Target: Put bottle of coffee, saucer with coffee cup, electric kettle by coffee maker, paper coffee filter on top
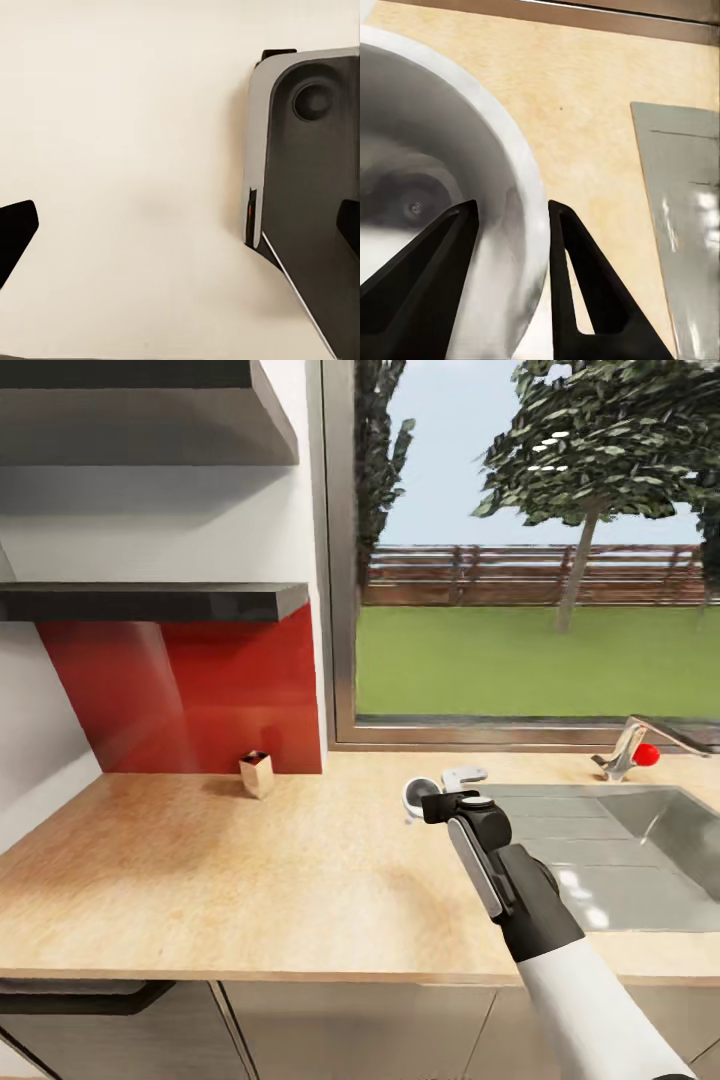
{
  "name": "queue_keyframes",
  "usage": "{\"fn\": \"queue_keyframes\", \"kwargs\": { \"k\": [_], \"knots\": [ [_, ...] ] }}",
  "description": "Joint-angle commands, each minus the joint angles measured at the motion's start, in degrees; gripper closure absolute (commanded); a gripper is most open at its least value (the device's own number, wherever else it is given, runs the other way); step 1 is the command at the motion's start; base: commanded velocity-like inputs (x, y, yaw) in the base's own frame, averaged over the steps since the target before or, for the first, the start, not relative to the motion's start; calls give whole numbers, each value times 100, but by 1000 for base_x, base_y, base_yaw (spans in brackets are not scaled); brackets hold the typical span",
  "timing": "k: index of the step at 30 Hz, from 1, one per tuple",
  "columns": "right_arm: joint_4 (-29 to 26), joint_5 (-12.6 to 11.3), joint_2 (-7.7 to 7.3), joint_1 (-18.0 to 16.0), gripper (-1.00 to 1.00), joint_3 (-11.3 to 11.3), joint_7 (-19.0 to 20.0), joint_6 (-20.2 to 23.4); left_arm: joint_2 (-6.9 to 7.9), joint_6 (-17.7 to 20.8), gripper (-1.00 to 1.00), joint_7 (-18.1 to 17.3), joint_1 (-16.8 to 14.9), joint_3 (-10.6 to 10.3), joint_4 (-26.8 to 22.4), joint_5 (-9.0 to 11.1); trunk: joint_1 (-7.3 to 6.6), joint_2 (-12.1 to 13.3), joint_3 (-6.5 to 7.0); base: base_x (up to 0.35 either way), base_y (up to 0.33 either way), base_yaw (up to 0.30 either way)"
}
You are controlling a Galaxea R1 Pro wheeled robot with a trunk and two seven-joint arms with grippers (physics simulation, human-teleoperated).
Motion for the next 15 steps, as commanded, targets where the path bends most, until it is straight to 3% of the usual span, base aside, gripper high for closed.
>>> {"fn": "queue_keyframes", "kwargs": {
  "k": [1, 6, 15],
  "knots": [
    [-2, -60, 0, -7, 100, 7, -55, 12, 1, -82, -100, 8, -2, -48, -2, 54, 3, -13, -13, 4, -273, -257],
    [-2, -54, 0, -7, 100, 6, -59, 12, 0, -350, -100, 10, -2, -36, -15, 62, 3, -13, -13, 63, -273, -262],
    [-2, -51, -2, -7, 100, 6, -59, 12, 8, -387, -100, 10, -2, -16, -16, 99, 3, -13, -13, 76, -273, -265]
  ]
}}
